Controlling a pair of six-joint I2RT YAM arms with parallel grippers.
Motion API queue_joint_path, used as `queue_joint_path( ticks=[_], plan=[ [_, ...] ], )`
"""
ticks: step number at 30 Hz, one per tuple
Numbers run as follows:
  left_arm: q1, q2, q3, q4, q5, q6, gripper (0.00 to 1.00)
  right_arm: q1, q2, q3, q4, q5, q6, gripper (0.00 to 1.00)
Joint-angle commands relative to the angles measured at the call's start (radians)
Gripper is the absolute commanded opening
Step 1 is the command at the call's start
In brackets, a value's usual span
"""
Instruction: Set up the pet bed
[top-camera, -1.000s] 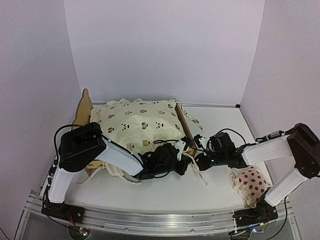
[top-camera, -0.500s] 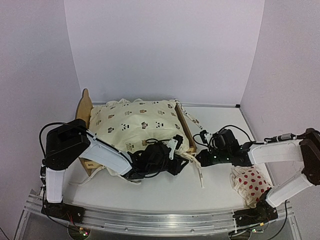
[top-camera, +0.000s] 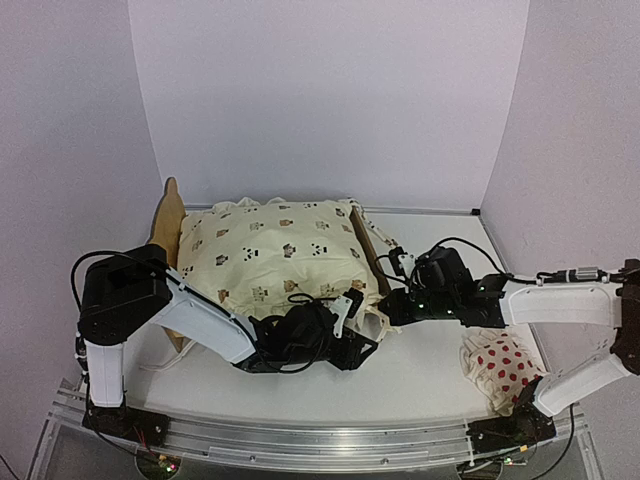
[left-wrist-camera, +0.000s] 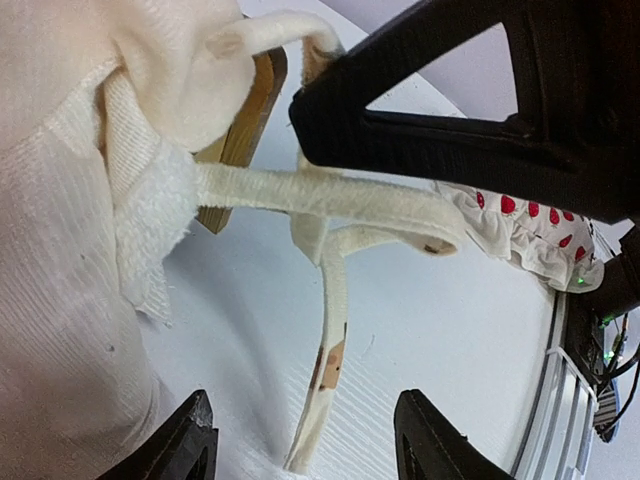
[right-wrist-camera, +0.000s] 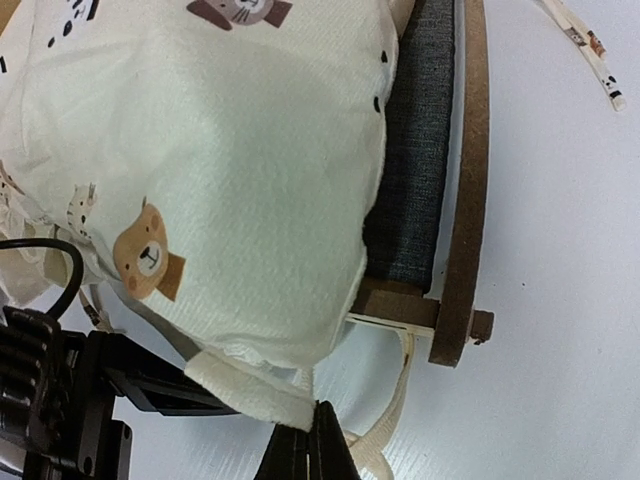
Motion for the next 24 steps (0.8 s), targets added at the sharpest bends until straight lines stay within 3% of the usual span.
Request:
queue_joint_path(
  ticks=[1, 6, 14, 20, 24],
  plan=[
    [-0.006, -0.029, -0.006, 0.040, 0.026, 0.006, 0.63, 0.011, 0.002, 0.053, -0.026, 0.037, 0.018, 0.00],
    [-0.005, -0.001, -0.006, 0.058, 0.047, 0.048, 0.69, 0.020, 0.007, 0.063, -0.029, 0.043, 0.018, 0.00],
    [-0.007, 0.069, 0.040, 0.107, 0.071, 0.093, 0.68, 0.033, 0.015, 0.084, -0.041, 0.046, 0.019, 0.00],
    [-0.007, 0.125, 0.087, 0.118, 0.066, 0.118, 0.57, 0.037, 0.012, 0.091, -0.053, 0.047, 0.020, 0.00],
    [-0.007, 0.143, 0.108, 0.123, 0.063, 0.123, 0.38, 0.039, 0.008, 0.091, -0.058, 0.049, 0.021, 0.00]
  ],
)
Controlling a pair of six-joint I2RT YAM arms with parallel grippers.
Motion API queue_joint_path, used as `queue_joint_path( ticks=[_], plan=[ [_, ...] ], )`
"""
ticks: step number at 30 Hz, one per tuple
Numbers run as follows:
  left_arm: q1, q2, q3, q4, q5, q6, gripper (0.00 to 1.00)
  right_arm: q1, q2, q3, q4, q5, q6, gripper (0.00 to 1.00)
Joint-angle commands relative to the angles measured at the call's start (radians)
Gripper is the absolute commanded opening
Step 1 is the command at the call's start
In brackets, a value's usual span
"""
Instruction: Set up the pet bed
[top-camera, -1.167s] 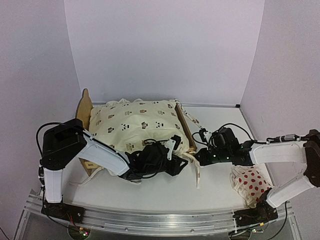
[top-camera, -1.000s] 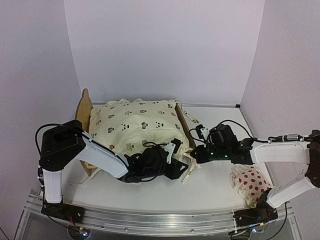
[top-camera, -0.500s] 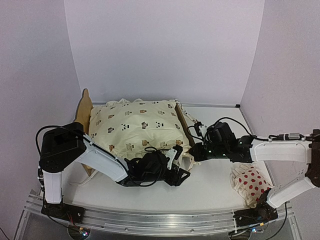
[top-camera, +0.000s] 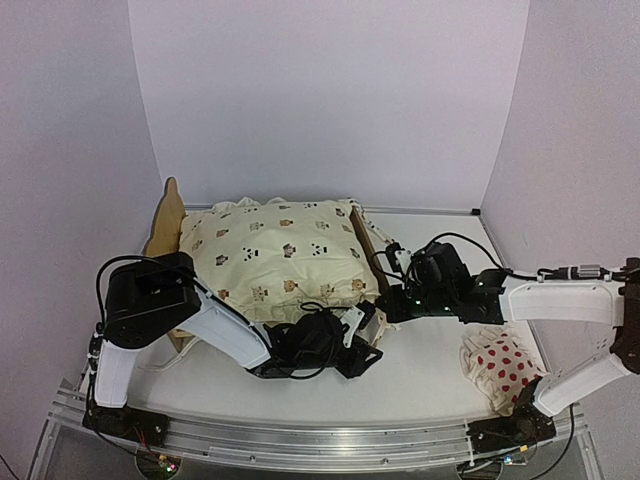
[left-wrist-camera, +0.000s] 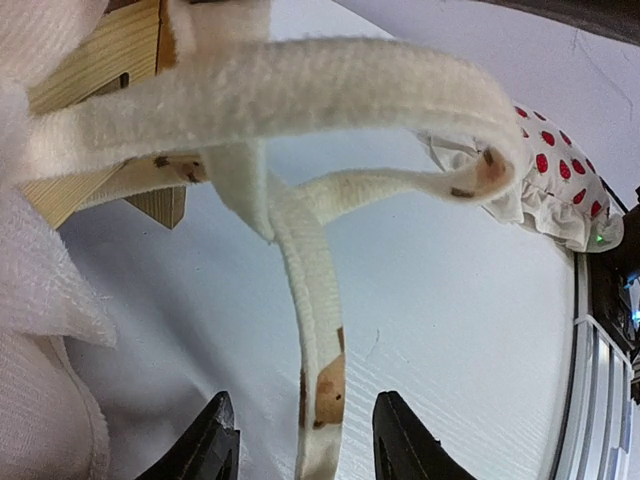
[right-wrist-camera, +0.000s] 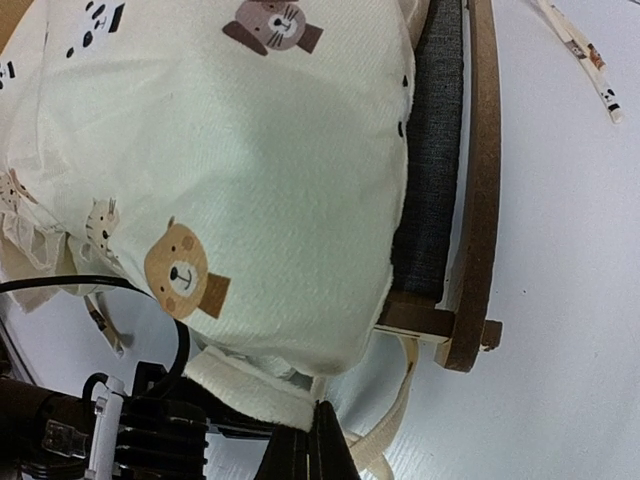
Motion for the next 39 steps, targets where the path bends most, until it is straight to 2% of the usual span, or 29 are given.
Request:
queue_joint_path(
  ticks=[1, 5, 7, 15, 25, 39],
  plan=[
    [-0.002, 0.019, 0.053, 0.054, -0.002, 0.021, 0.31, 0.009, 0.002, 0.040, -0.007, 0.017, 0.012, 0.00],
    [-0.002, 0.024, 0.062, 0.040, -0.016, 0.023, 0.05, 0.009, -0.001, 0.043, -0.018, 0.033, 0.016, 0.00],
    [-0.002, 0.022, 0.060, 0.034, -0.020, 0.022, 0.00, 0.009, -0.001, 0.046, -0.027, 0.049, 0.022, 0.00],
    [-0.002, -0.026, -0.001, 0.013, -0.059, 0.002, 0.00, 0.009, -0.007, 0.067, -0.061, 0.150, 0.032, 0.00],
    [-0.001, -0.120, -0.091, -0.071, -0.084, -0.023, 0.00, -0.008, 0.037, 0.168, -0.091, 0.214, -0.038, 0.00],
    [-0.003, -0.246, -0.222, -0.214, -0.128, -0.068, 0.00, -0.155, 0.115, 0.344, -0.162, 0.219, -0.103, 0.00]
  ],
)
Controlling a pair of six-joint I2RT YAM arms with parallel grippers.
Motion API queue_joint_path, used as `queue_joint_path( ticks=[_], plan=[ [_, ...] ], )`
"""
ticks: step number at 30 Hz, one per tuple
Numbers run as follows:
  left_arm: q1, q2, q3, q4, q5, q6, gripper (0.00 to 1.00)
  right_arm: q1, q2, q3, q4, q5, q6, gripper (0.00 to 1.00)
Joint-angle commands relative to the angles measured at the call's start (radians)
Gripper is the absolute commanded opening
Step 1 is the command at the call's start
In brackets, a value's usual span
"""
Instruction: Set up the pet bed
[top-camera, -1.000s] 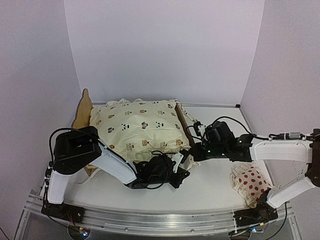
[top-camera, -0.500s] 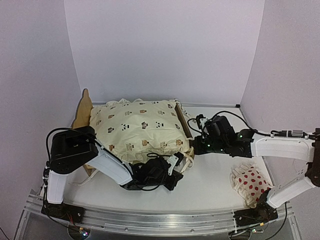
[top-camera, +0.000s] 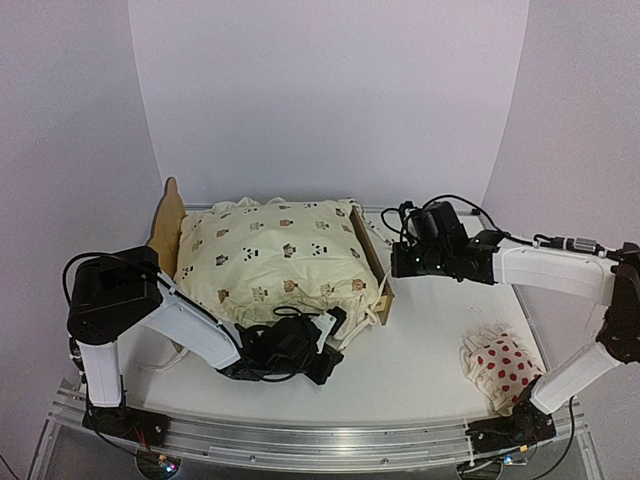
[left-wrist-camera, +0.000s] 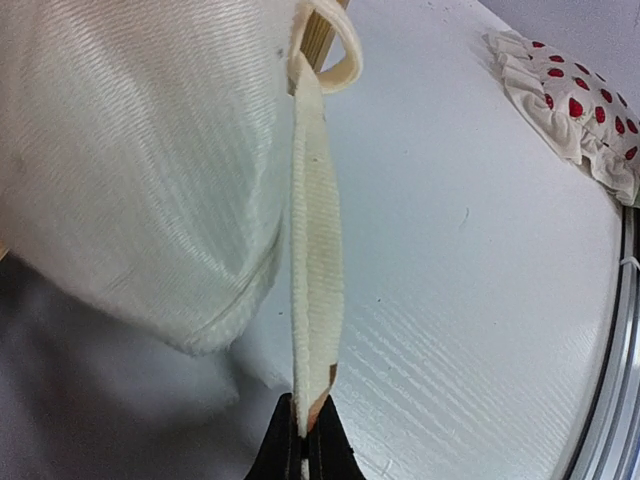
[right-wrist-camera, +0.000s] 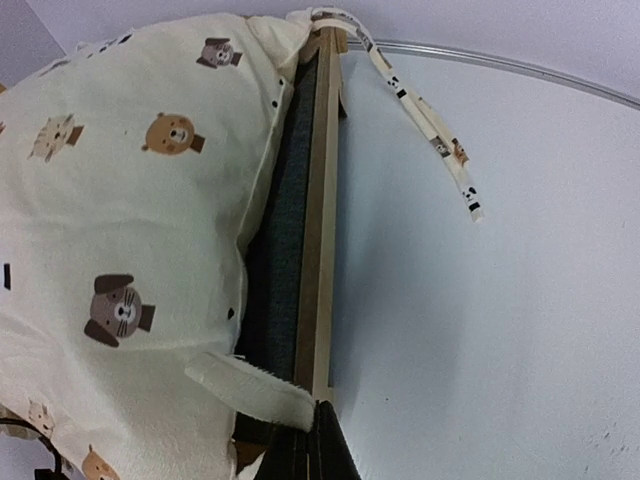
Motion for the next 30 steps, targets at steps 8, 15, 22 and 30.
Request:
queue_joint_path(
  ticks=[8, 15, 22, 30],
  plan=[
    [-0.003, -0.085, -0.095, -0.115, -0.057, -0.070, 0.00, -0.112, 0.024, 0.169, -0.050, 0.070, -0.085, 0.00],
    [-0.003, -0.064, -0.107, -0.176, -0.083, -0.102, 0.00, -0.243, 0.023, 0.208, -0.069, 0.043, -0.084, 0.00],
    [-0.002, -0.041, -0.093, -0.212, -0.101, -0.138, 0.00, -0.361, 0.003, 0.183, -0.088, -0.007, -0.056, 0.00],
    [-0.002, -0.056, -0.114, -0.279, -0.172, -0.194, 0.00, -0.431, 0.010, 0.196, -0.093, -0.099, -0.048, 0.00]
  ],
)
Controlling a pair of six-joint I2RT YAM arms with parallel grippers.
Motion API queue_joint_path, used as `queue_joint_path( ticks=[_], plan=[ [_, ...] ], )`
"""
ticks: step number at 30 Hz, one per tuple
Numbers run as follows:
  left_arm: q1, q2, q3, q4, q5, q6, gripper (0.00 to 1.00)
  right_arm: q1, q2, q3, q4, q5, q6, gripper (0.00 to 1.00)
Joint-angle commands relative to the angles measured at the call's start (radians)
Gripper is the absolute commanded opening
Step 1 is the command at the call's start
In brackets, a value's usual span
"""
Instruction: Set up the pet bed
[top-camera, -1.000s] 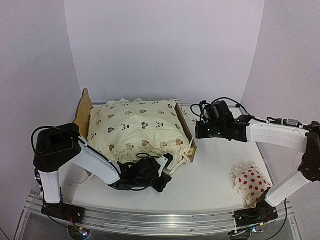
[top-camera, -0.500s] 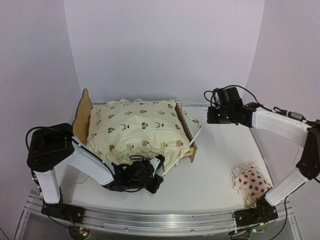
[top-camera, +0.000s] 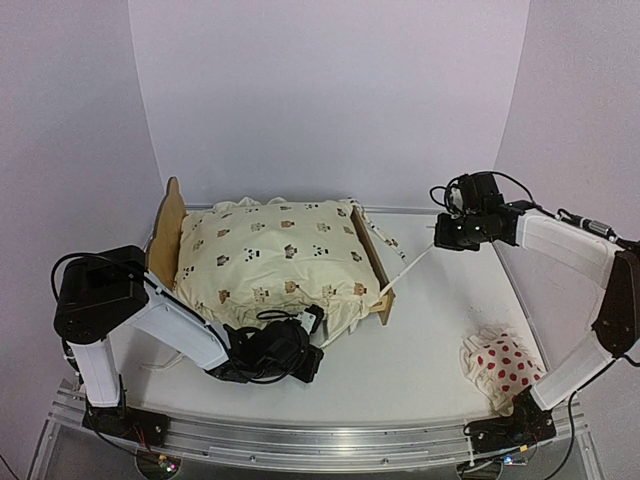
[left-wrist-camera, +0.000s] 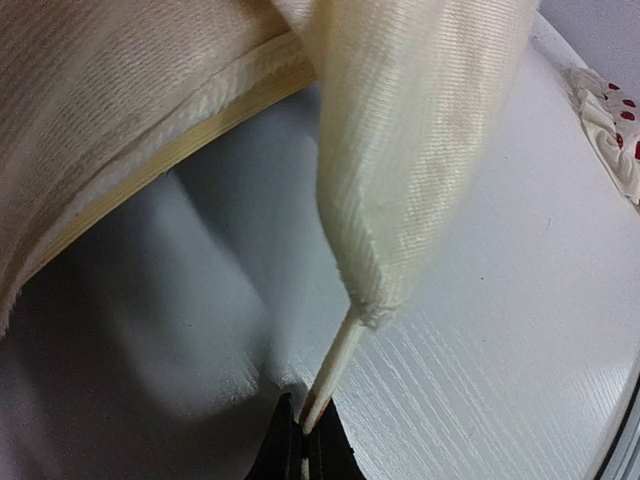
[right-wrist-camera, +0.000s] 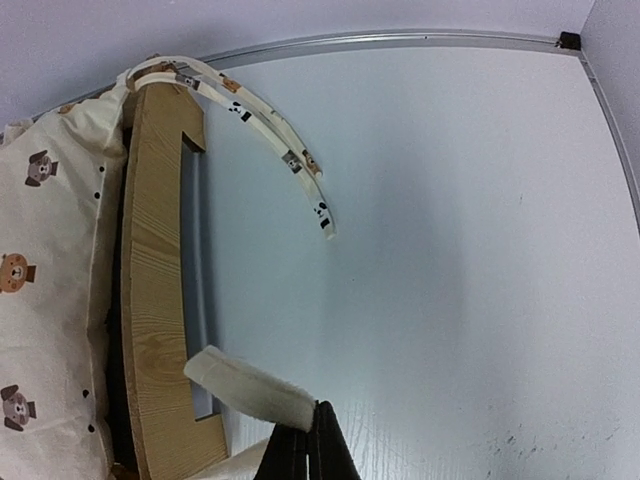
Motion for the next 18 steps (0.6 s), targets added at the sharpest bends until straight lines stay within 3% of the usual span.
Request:
queue_joint_path(
  ticks=[1, 4, 12, 18],
  plan=[
    [-0.002, 0.009, -0.038, -0.197, -0.049, -0.051, 0.00, -0.064, -0.013, 0.053, 0.097, 0.062, 0.007, 0.00],
    [-0.002, 0.016, -0.034, -0.215, -0.067, -0.062, 0.00, -0.065, -0.015, 0.059, 0.098, -0.033, 0.012, 0.00],
    [-0.008, -0.033, -0.038, -0.213, -0.063, -0.050, 0.01, -0.061, -0.084, 0.015, 0.098, -0.511, 0.076, 0.00],
    [-0.007, -0.070, -0.012, -0.260, -0.078, -0.045, 0.10, -0.005, -0.187, -0.089, 0.068, -0.752, 0.100, 0.00]
  ],
)
